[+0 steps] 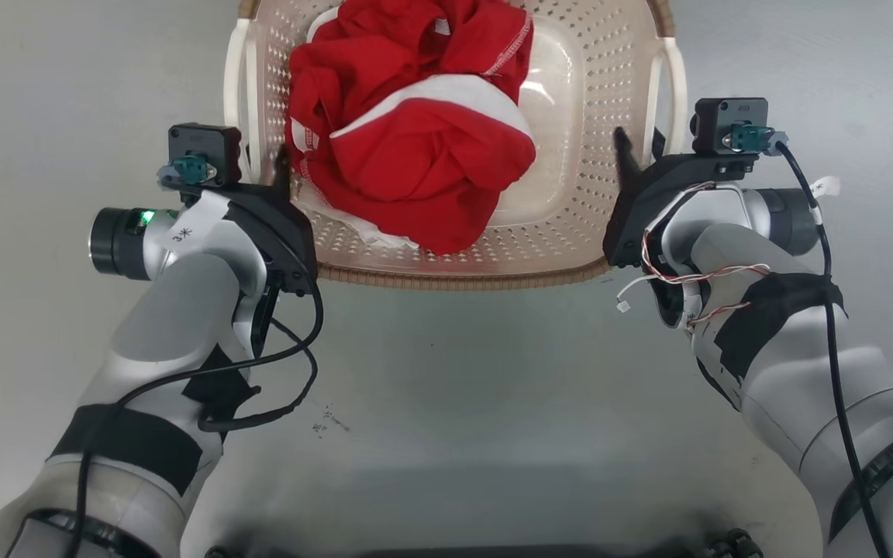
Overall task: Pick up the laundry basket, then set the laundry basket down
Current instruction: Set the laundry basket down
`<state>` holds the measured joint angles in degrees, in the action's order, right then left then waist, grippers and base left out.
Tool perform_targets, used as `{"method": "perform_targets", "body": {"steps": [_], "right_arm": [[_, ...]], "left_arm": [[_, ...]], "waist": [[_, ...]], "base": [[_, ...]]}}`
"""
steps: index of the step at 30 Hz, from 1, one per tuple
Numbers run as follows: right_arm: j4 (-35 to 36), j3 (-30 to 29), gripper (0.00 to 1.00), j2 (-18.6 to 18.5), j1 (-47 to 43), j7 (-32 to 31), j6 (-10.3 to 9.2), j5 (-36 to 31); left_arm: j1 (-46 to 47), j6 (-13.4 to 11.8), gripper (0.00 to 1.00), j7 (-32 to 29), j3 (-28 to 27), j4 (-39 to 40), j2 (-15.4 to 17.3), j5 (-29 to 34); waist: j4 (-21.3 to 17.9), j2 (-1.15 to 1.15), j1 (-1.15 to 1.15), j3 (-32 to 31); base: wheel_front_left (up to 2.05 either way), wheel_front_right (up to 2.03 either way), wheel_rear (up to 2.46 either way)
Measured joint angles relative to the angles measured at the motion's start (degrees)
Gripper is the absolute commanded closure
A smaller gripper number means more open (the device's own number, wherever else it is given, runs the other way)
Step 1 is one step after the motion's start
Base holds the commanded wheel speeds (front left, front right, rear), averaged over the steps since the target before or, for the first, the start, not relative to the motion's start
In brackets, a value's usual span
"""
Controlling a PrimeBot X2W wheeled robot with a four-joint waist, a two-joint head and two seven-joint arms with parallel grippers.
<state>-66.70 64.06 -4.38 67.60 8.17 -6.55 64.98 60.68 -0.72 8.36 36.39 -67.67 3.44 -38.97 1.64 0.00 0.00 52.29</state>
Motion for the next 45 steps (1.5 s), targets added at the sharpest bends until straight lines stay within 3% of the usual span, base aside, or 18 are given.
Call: {"method": "perform_targets", "body": {"steps": [1, 2, 3, 16, 28, 36, 45], "right_arm": [[0.0, 0.0, 0.0, 0.1, 0.1, 0.1, 0.01, 0.0], [0.0, 0.0, 0.0, 0.3, 0.3, 0.5, 0.02, -0.1], [0.0, 0.1, 0.0, 0.5, 0.4, 0.7, 0.02, -0.1], [-2.7, 0.1, 0.0, 0.8, 1.1, 3.5, 0.1, -0.5], [-3.3, -0.7, 0.0, -0.5, 0.9, 6.1, 2.09, -1.1], [-2.0, -1.8, 0.0, -0.9, -2.5, 6.1, 3.15, -2.1], [3.5, -6.2, 0.0, -1.6, -8.5, 6.1, 3.26, -3.6]], "left_arm": [[0.2, 0.2, 0.35, 0.3, 0.0, 0.0, -0.2, 0.0], [0.3, 0.2, 0.07, 0.3, 0.0, 0.0, -0.4, 0.0], [0.4, 0.2, 0.0, 0.4, 0.0, -0.1, -0.5, 0.0], [1.0, 0.3, 0.0, 2.5, -0.3, -1.9, -0.4, 0.0], [-0.4, 3.2, 0.0, 5.5, -1.2, -1.3, -0.1, -0.2], [-5.2, 4.3, 0.0, 6.0, -3.1, 1.5, 0.4, -0.8], [-14.5, 4.2, 0.0, 6.0, -7.8, 10.0, 1.7, -1.3]], "waist": [[0.0, 0.0, 0.0, 0.1], [0.0, 0.0, 0.0, 0.1], [0.0, 0.0, 0.0, 0.2], [0.0, 0.0, 0.0, -2.4], [-0.3, 0.0, 0.0, -8.7], [-0.5, -0.01, 0.0, -14.5], [-0.6, -0.01, -0.01, -21.8]], "base": [[0.0, 0.0, 0.0], [0.0, 0.0, 0.0], [0.0, 0.0, 0.0], [0.0, 0.0, 0.0], [0.0, 0.0, 0.0], [0.0, 0.0, 0.0], [0.0, 0.0, 0.0]]}}
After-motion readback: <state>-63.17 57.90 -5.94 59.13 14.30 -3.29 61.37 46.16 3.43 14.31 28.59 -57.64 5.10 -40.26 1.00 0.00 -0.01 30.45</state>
